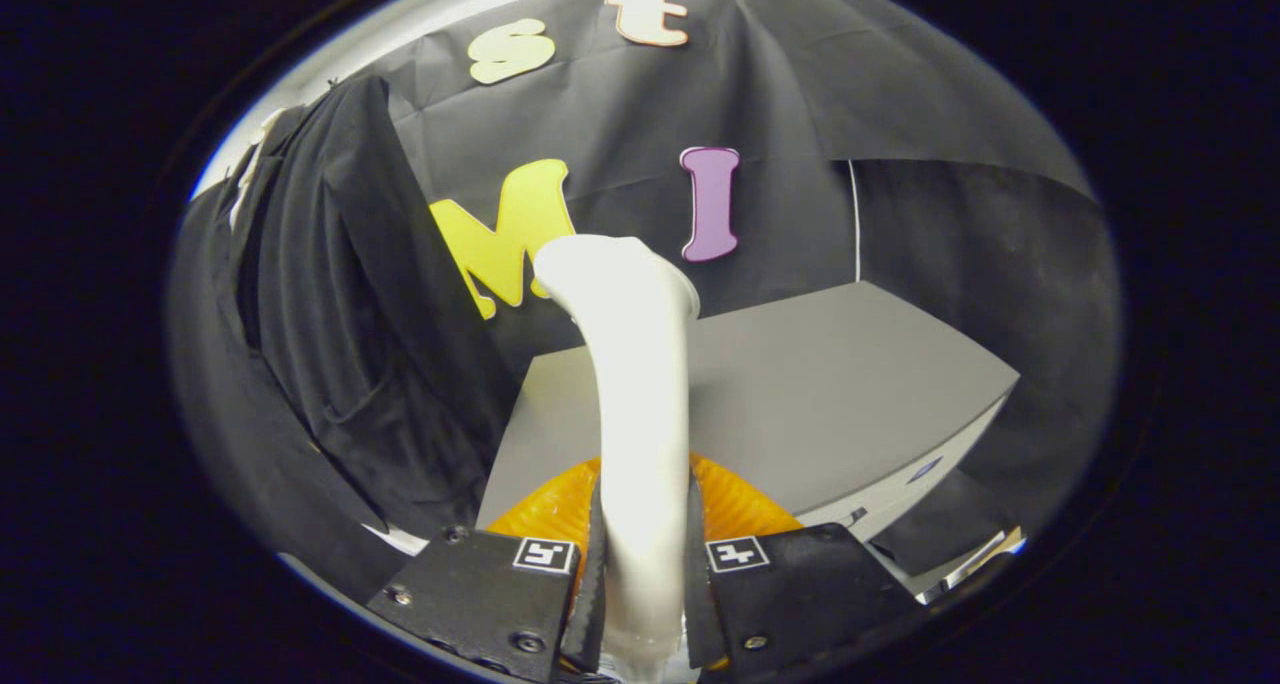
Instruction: Iron the clothes twice with a garment steamer, once on the left side and once on the right side.
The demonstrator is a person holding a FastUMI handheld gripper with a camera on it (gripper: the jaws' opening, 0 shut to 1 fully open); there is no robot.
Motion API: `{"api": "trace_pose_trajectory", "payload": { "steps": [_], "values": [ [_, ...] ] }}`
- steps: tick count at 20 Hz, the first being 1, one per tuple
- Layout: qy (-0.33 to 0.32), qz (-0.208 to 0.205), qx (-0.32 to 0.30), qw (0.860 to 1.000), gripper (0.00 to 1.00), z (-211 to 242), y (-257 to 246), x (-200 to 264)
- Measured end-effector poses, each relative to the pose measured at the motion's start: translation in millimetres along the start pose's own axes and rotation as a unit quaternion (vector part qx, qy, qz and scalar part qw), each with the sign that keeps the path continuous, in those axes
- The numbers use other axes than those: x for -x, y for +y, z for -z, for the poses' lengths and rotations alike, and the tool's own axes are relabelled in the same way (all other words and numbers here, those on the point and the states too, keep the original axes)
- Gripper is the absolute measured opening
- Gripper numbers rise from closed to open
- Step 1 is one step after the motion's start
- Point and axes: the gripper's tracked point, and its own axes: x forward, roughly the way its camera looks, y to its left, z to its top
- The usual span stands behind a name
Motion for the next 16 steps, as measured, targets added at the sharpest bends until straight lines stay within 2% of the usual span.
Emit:
{"api": "trace_pose_trajectory", "payload": {
  "steps": [6, 16],
  "values": [
    [-0.022, -0.001, -0.002, 1.0, 0.35, 4.1, 14.4, 41.4],
    [-0.098, -0.013, 0.001, 0.995, 0.34, 14.9, 63.5, 124.0]
  ]
}}
